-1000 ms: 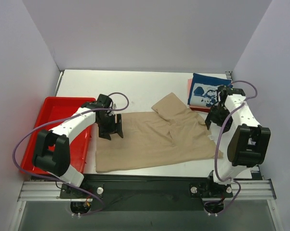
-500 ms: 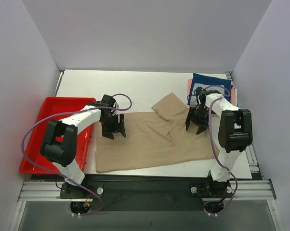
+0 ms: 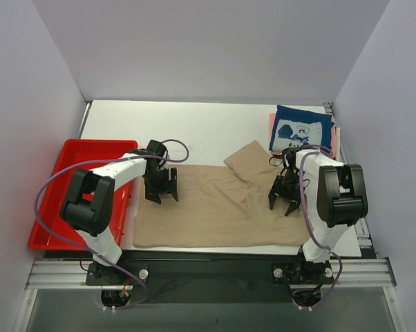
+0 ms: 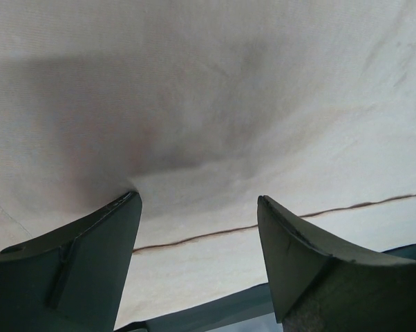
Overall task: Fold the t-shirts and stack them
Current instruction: Grap the side of the flattened tshirt furthest away from the robot with both arms, then fold the other side of the tshirt into a rectangle
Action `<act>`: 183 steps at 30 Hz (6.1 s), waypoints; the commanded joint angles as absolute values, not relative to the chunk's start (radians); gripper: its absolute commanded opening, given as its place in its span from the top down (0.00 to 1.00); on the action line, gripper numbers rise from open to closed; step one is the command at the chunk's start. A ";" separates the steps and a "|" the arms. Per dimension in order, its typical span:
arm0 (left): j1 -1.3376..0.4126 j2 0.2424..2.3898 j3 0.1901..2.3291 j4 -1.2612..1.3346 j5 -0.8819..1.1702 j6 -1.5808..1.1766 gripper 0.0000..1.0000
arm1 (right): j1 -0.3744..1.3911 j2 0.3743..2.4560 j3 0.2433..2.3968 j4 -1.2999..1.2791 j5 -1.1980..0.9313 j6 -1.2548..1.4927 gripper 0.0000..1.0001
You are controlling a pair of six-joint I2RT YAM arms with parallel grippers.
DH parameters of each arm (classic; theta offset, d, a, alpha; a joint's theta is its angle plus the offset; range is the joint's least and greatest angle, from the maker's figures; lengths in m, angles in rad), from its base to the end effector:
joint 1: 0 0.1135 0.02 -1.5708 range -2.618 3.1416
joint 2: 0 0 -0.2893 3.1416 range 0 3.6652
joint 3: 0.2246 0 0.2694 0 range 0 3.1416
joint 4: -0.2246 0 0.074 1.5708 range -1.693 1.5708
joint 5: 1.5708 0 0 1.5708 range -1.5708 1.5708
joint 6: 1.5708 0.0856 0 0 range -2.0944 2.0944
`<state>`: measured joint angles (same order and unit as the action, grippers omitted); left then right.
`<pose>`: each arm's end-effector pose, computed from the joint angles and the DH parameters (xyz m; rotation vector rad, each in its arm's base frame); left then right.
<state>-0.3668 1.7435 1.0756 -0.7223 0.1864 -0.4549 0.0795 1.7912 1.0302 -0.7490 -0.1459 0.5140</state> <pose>0.3131 -0.1373 0.1274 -0.1077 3.0267 -0.3690 0.3224 0.0382 0.0997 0.6650 3.0448 0.2455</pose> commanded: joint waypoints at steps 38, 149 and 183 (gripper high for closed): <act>-0.334 1.588 1.330 -0.629 0.163 -0.474 0.21 | 0.209 2.318 2.178 -0.864 -0.140 0.310 0.48; -0.229 1.985 1.416 -0.505 -0.175 -0.344 1.00 | 0.110 2.210 2.190 -0.764 -0.098 0.485 1.00; -0.179 1.713 1.332 -0.577 -0.138 -0.224 1.00 | 0.074 1.551 1.494 -0.772 -0.161 0.505 1.00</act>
<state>-0.1894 1.7611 1.3300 -0.5301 -0.1230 -0.2569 0.0731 1.6218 1.5745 -0.7422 -0.1730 0.4946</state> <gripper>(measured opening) 0.031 0.065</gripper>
